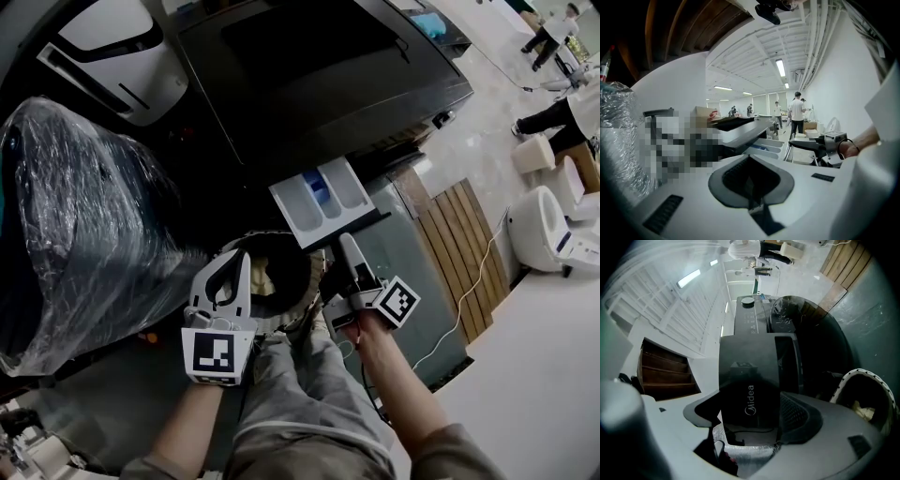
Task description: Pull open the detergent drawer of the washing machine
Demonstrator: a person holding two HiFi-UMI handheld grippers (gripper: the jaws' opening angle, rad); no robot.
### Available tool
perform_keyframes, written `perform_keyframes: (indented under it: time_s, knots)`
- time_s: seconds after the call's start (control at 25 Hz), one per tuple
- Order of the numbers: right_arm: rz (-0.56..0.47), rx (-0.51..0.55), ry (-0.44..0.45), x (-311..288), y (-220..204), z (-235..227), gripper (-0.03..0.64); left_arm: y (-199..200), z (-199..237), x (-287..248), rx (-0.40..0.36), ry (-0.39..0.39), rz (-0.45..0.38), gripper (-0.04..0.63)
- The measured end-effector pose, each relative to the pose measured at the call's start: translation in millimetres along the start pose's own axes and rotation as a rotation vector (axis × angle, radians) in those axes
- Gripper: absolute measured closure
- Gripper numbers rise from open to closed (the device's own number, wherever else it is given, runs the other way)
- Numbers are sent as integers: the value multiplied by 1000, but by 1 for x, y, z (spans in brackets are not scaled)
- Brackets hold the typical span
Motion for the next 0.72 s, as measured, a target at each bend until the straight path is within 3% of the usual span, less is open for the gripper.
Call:
perform_keyframes:
  time_s: [0.52,0.72]
  knots:
    - [-4,0,-36,20,-3,-1,210,6,-14,14,1,-29,-8,580]
    - [4,206,-71,23,-5,20,209,9,-13,20,6,-47,-8,580]
Point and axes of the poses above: the fingertips, and each gripper's own axes: x backward along the fingers, z to its left, y out of its top, the point moved 10 cm from there along x, backward along the fingers, and after that the axes turned 2 degrees about -y, right-handed, at the moved point
